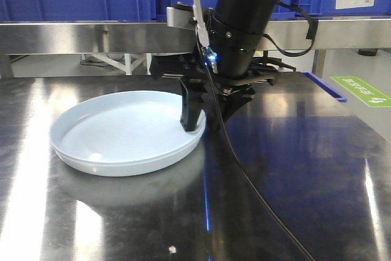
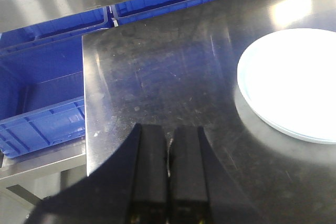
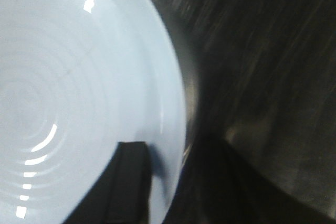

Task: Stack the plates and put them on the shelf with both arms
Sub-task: 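Grasp the stacked plates with the right gripper and lift them up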

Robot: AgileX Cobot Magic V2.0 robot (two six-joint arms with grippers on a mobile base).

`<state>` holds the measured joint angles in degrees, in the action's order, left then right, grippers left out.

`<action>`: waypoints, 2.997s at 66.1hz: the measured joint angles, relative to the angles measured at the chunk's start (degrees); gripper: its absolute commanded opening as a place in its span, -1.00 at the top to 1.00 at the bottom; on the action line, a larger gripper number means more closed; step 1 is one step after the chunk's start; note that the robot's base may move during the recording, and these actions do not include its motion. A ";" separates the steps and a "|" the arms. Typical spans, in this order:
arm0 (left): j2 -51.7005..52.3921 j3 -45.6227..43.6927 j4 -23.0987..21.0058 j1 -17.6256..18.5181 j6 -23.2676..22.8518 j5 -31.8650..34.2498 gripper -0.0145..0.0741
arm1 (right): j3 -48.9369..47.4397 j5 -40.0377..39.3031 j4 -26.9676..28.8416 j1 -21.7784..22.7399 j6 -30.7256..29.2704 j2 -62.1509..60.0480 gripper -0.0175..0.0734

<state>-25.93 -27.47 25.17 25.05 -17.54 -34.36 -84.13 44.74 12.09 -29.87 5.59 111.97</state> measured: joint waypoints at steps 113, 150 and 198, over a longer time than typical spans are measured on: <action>0.00 0.00 0.00 0.00 0.00 0.00 0.48 | 32.09 -3.57 -4.99 14.67 0.13 -63.39 0.49; 0.00 0.00 0.00 0.00 0.00 0.00 0.48 | 42.34 -1.66 -4.92 16.35 0.13 -79.50 0.49; 0.00 0.00 0.00 0.00 0.00 0.00 0.48 | 42.34 1.07 -4.92 16.35 0.13 -79.55 0.49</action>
<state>-25.93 -27.47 25.17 25.05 -17.54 -34.36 -41.79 45.81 7.17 -13.52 5.72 32.42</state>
